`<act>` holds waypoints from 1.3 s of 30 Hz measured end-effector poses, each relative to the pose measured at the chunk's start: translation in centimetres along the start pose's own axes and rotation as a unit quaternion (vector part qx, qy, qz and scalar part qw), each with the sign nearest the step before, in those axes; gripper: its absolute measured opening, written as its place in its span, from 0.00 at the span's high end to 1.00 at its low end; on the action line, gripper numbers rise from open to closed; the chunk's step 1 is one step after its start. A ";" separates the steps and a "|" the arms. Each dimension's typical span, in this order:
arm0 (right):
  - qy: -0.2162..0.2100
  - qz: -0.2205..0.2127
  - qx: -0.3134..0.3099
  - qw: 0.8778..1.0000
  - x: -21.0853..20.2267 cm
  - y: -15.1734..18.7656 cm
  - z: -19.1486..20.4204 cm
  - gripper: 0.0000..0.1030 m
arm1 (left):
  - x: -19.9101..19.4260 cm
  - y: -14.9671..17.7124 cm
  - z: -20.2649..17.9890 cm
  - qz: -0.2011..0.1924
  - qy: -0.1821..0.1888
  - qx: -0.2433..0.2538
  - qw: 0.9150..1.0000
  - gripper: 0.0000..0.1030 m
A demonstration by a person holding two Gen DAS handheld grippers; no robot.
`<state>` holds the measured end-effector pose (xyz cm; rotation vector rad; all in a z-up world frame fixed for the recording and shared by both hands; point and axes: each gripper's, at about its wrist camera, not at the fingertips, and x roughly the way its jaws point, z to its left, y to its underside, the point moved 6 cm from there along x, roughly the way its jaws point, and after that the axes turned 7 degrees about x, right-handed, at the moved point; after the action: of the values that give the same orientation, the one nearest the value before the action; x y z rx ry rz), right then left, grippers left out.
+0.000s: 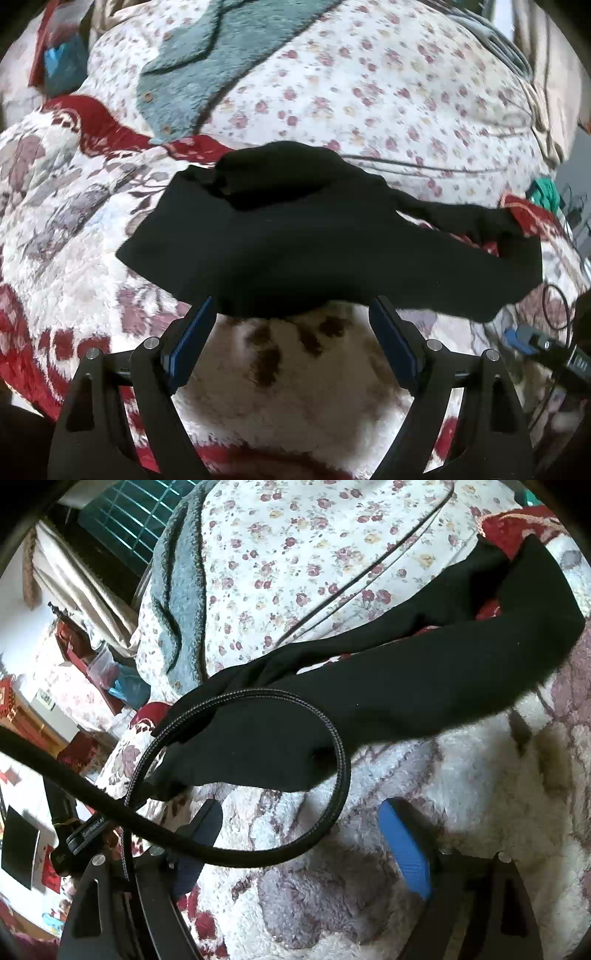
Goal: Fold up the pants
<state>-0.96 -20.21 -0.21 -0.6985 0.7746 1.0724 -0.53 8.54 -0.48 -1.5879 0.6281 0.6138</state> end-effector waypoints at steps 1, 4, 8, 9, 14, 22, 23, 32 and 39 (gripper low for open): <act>-0.001 0.002 -0.003 1.000 0.0 0.0 0.1 0.15 | 0.0 0.2 -0.2 0.000 -0.002 0.007 1.000 0.18; -0.013 0.005 0.001 1.000 0.2 -0.2 0.3 0.08 | 0.1 0.5 -0.8 0.001 -0.008 0.024 1.000 0.18; -0.014 0.006 -0.003 1.000 0.4 -0.3 0.6 0.06 | -0.1 0.8 -1.2 0.002 0.016 0.016 1.000 0.18; -0.014 0.006 -0.006 1.000 0.4 -0.2 0.7 0.06 | -0.1 0.8 -1.3 0.001 0.018 0.021 1.000 0.18; -0.039 0.002 0.020 0.999 0.2 -0.4 0.1 0.05 | -0.4 0.4 -1.3 -0.003 0.012 0.022 1.000 0.18; -0.059 0.005 0.053 0.997 0.5 -1.3 0.1 0.04 | -1.3 0.7 1.5 0.002 0.016 -0.029 0.999 0.18; -0.061 0.007 0.055 0.997 0.7 -1.5 0.2 0.04 | -1.2 0.8 2.1 0.002 0.016 -0.042 0.999 0.18; -0.061 0.001 0.027 0.998 2.4 -2.0 1.6 0.04 | 0.8 1.2 5.3 0.033 0.016 -0.149 0.988 0.18; -0.087 -0.013 0.026 0.996 3.0 -2.9 2.0 0.07 | 2.6 -0.3 5.0 0.008 -0.027 -0.141 0.990 0.18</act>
<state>3.01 -18.05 -1.18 -0.5614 0.6391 1.0696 1.34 13.46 -2.57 -1.8241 0.5294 0.7817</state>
